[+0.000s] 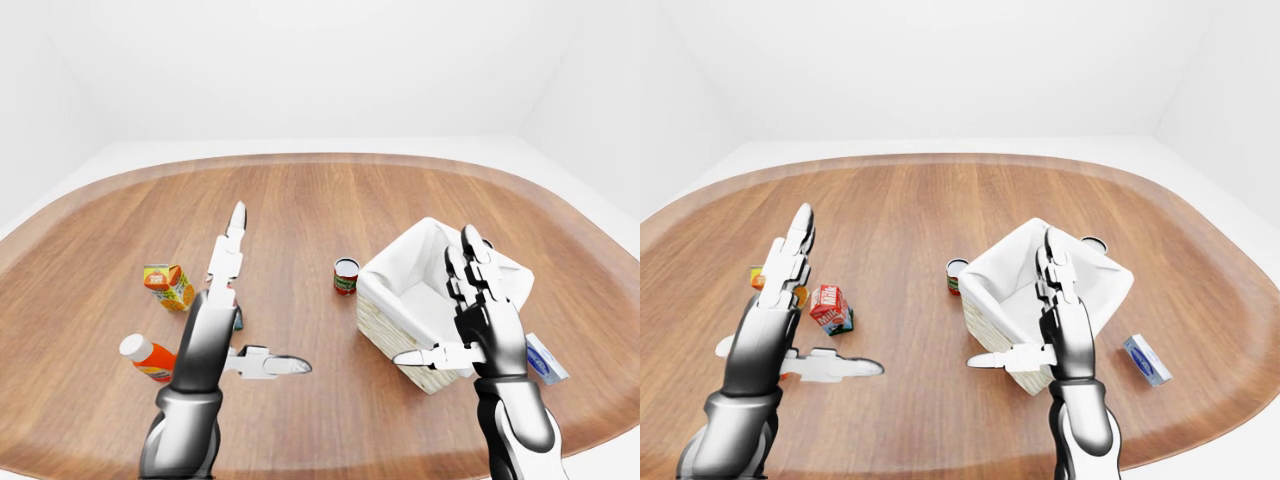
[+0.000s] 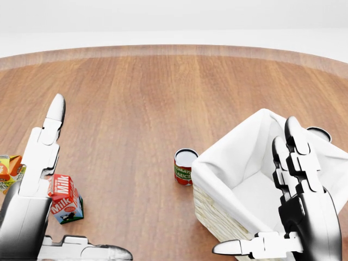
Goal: Pick the milk and place it in the basket.
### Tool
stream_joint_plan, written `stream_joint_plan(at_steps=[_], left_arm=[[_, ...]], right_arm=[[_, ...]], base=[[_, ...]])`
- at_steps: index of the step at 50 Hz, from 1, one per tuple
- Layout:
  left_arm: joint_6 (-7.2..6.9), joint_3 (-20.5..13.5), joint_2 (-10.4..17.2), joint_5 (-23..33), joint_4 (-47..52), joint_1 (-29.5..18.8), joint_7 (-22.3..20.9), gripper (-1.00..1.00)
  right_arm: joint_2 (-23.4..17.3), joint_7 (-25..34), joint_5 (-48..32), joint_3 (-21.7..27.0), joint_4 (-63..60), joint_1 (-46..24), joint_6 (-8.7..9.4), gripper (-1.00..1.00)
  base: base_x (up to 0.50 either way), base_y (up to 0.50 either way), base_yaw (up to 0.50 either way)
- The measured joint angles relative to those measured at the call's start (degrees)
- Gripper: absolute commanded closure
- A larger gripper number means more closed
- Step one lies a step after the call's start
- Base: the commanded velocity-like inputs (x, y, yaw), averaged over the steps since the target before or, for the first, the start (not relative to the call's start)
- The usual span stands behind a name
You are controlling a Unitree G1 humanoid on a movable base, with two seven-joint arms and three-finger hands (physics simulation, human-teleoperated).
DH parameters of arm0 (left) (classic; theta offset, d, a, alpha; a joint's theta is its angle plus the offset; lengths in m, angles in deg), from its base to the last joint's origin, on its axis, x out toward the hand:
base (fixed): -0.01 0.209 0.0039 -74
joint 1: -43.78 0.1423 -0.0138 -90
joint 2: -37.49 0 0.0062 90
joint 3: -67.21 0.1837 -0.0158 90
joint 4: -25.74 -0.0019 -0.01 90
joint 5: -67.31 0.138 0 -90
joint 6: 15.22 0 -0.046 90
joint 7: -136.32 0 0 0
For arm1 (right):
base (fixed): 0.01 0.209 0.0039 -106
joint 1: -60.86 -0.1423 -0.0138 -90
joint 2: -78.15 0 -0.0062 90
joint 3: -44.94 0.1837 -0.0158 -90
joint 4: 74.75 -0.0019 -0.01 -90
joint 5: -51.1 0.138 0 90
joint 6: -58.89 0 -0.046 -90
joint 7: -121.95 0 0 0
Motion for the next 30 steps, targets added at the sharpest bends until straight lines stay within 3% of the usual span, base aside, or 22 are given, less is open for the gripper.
stream_joint_plan(at_steps=[15,30], left_arm=[[0.00,-11.0,1.4,5.1,-16.7,-9.5,-3.4,-1.00],[0.00,-16.1,5.7,8.0,-32.5,-18.0,-3.4,-1.00]], right_arm=[[0.2,0.5,0.8,0.8,-0.6,0.7,-0.15,-1.00],[0.7,1.2,1.2,1.4,-2.8,1.9,0.26,-1.00]], base=[[0.00,0.00,0.00],[0.00,0.00,0.00]])
